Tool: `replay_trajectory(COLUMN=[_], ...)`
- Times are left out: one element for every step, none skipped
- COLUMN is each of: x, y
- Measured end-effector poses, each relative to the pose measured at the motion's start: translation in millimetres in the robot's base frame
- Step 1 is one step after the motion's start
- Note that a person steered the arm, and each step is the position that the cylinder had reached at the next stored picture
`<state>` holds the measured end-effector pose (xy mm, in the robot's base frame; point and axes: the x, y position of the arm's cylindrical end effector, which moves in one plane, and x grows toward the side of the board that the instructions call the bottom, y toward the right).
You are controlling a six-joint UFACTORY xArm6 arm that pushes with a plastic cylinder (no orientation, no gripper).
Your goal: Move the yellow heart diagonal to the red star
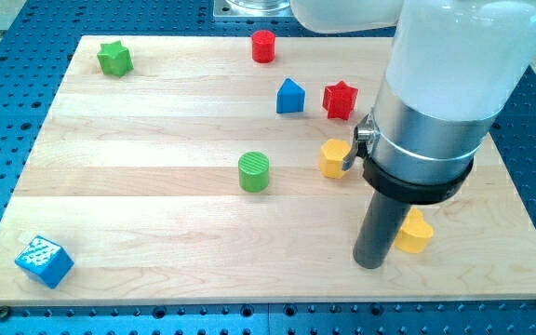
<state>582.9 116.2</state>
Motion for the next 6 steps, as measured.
replay_trajectory(x=[-25, -41, -39, -6, 15, -4], y=[51, 96, 95, 99, 110, 143])
